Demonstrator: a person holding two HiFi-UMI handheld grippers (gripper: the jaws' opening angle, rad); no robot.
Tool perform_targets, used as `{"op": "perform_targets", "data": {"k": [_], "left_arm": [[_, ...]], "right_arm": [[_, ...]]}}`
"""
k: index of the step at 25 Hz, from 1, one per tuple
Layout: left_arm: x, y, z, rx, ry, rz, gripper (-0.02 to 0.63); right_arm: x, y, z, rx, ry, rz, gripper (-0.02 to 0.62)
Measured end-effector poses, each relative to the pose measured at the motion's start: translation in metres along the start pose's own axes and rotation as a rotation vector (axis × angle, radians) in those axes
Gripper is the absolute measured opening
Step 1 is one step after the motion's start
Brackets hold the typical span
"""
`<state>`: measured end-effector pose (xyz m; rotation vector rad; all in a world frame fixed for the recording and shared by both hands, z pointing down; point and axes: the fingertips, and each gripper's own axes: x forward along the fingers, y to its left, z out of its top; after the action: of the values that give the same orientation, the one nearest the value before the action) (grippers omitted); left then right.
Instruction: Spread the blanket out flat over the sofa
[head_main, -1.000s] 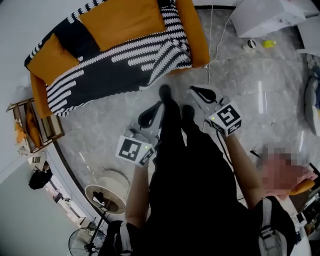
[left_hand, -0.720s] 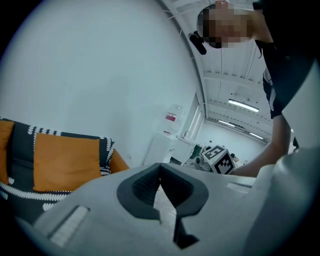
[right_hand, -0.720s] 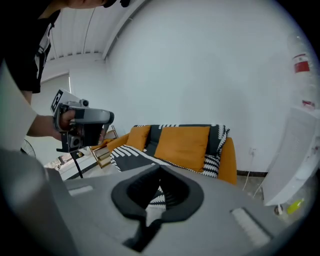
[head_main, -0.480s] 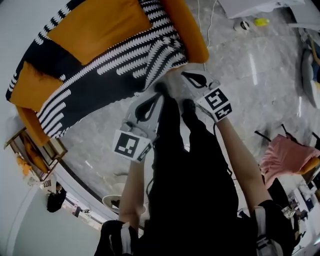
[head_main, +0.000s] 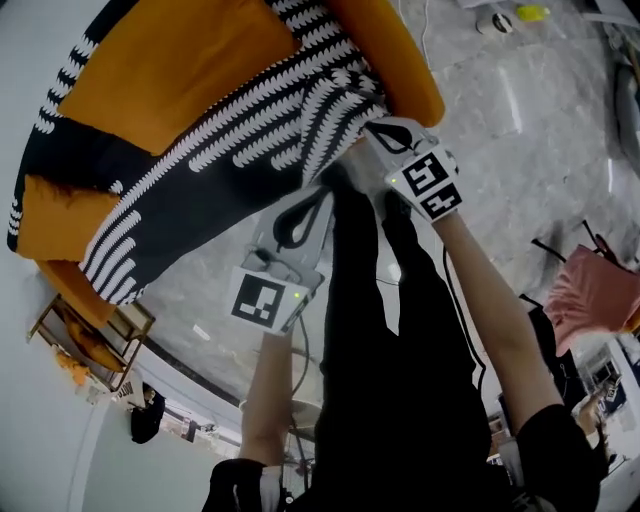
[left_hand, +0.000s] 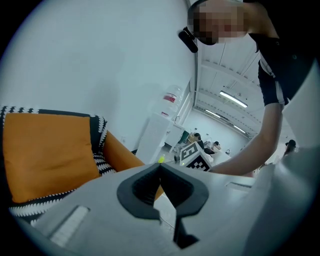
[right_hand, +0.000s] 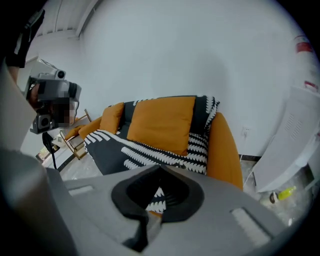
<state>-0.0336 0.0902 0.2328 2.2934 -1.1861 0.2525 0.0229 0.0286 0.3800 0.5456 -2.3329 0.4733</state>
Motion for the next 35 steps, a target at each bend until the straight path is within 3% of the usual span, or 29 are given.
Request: {"op": "perform_targets", "data": {"k": [11, 21, 30, 35], "left_arm": [[0.022, 0.051, -0.054, -0.038, 0.082, -0.006, 0.011], [0.024, 0.075, -0.069, -0.044, 0.114, -0.004, 0.011], [0.025, 0.080, -0.071, -0.059, 0.113, -0.008, 0.011], [0.025, 0.083, -0.078, -0.066, 0.118, -0.003, 0.011]], "right_arm": [[0.077, -0.048, -0.073, 0.061, 0.150, -0.119, 0.005], [0.122, -0.061, -0.094, 0.045, 0.206, -0.136, 0.005], [0.141, -0.067, -0.107, 0.053, 0.254, -0.151, 0.104], [0.150, -0.074, -0.117, 0.063, 0.284, -0.162, 0.104]]}}
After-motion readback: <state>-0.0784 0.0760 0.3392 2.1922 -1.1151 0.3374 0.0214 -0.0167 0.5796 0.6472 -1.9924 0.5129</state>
